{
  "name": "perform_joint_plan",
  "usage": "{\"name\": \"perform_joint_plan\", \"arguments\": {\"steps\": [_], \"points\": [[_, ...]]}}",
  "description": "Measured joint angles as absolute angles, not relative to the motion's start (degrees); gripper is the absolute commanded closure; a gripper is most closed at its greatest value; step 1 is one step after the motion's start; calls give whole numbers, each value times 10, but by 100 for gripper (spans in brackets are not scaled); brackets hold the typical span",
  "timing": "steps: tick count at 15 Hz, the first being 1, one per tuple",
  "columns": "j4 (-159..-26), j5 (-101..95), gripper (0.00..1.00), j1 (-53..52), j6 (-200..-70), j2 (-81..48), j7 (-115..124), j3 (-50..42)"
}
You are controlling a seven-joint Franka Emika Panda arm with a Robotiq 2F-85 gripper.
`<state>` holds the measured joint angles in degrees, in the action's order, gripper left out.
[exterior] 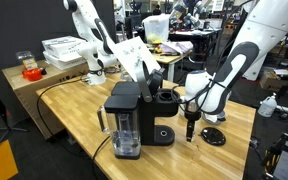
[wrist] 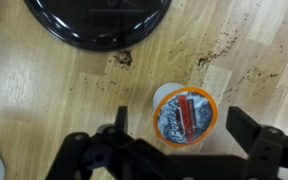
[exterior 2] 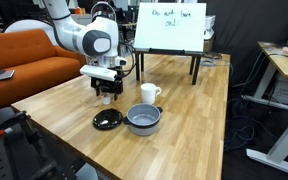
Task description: Get the packaged object and put it in the grey pot
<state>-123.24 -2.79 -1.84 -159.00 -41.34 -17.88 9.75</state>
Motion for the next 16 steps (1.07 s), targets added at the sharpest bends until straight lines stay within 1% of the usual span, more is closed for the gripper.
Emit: {"name": "perform_joint_plan", "arguments": {"steps": [7,9,10,11,12,13,15,16], "points": [[-1232,-28,0,-18,-1579,-413,-179,98],[-1232,-28,28,-18,-1576,-413,-179,98],[-1232,-28,34,-18,-1575,-413,-179,98],[-1231,-28,42,-18,-1574,-413,-179,98],[-1231,-28,47,-17,-1574,-413,-179,98],[-1230,-28,56,-16,-1574,-413,-179,98],[-1229,-28,69,-15,-1574,-413,-179,98],[-1229,-28,71,-14,-1574,-413,-179,98]]}}
